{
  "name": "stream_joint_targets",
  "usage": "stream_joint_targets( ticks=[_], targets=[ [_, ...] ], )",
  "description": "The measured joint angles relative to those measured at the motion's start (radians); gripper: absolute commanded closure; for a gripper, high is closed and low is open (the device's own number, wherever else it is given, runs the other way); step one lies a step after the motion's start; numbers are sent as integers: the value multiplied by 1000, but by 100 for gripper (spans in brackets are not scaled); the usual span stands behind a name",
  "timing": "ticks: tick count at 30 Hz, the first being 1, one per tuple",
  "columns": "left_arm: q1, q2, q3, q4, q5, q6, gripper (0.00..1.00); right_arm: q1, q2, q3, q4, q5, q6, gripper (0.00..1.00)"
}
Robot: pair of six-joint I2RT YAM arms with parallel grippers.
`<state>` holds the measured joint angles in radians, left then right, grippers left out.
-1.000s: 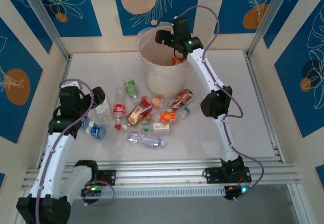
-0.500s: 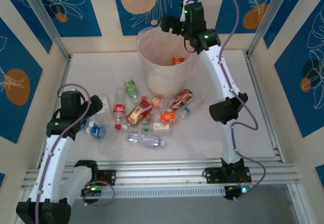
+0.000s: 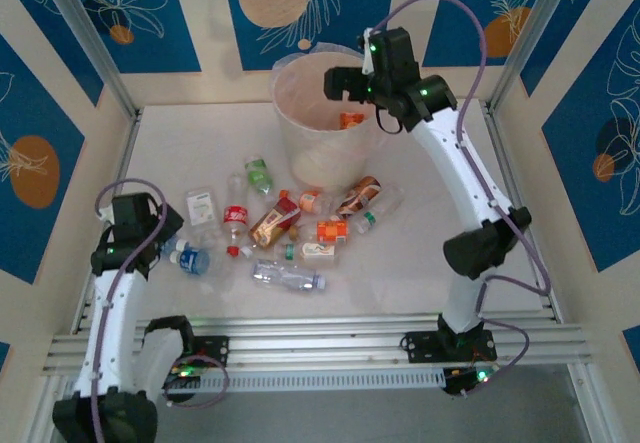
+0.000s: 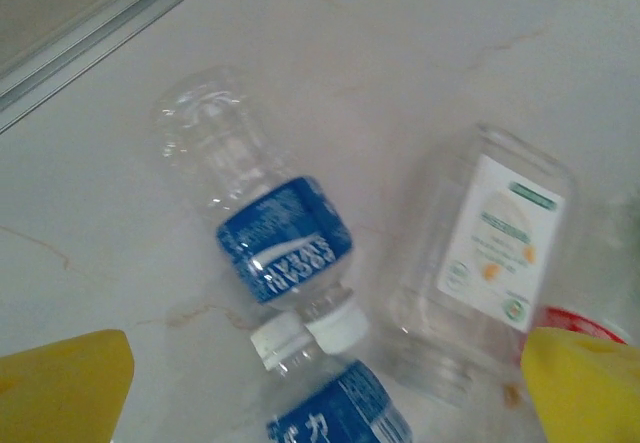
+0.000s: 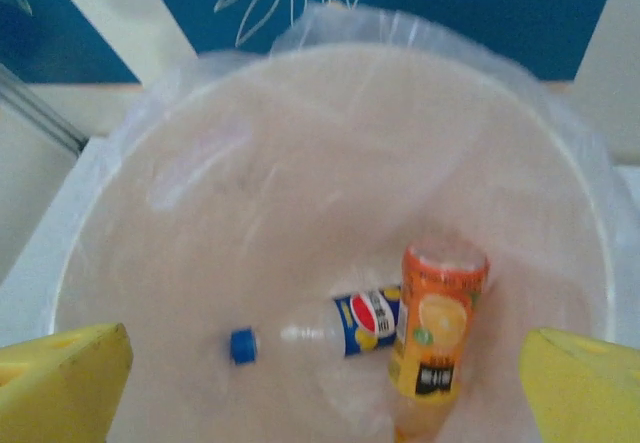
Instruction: Put the plastic bottles in the bin
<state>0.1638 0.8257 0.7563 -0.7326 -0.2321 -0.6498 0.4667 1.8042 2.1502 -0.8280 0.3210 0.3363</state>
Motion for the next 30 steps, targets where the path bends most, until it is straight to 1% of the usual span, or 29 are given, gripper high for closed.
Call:
stream_joint_targets(
  ticks=[4, 7, 11, 16, 22, 30],
  targets=[
    [96, 102, -26, 82, 34, -11, 0, 7, -150, -212, 16, 26, 13, 1],
    [144, 168, -41, 139, 48, -29, 1, 8, -250, -349, 38, 48, 37, 1],
    [186, 256, -47, 211, 59, -49, 0, 12, -335, -468, 55, 68, 64, 1],
    [224, 366, -47, 292, 82, -60, 0, 23, -374, -542, 57, 95, 86, 1],
    [251, 479, -24, 352, 111, -60, 1, 25, -406, -610, 56, 123, 103, 1],
    [260, 594, -2, 419, 164, -60, 0, 27, -430, -639, 56, 136, 120, 1]
  ],
)
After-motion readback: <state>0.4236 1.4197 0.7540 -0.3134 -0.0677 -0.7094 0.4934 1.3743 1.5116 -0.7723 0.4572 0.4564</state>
